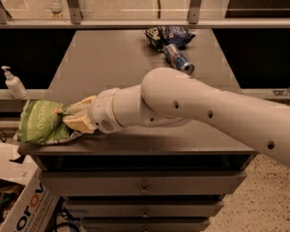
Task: Move green jalapeno chip bag near redbull can
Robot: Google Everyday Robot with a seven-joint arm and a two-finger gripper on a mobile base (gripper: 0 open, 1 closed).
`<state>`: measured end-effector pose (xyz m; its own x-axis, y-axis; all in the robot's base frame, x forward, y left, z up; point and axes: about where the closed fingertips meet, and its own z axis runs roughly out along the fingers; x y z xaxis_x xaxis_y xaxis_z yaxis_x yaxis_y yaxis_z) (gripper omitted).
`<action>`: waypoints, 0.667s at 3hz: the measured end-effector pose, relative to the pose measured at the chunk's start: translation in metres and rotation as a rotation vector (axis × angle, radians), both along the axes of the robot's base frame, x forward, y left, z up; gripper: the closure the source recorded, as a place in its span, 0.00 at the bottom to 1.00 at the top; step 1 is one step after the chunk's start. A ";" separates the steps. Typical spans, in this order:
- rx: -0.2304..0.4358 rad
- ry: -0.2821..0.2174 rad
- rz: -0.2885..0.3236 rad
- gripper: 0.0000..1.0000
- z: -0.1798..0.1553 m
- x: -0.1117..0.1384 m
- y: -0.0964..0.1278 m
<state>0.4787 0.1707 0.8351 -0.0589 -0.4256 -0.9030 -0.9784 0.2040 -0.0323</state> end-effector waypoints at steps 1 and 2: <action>0.000 -0.002 -0.003 1.00 0.001 0.001 -0.002; 0.000 -0.002 -0.003 1.00 0.001 0.001 -0.002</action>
Offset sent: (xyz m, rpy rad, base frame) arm 0.0326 -0.0689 0.0211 -0.0327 -0.0547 -0.1038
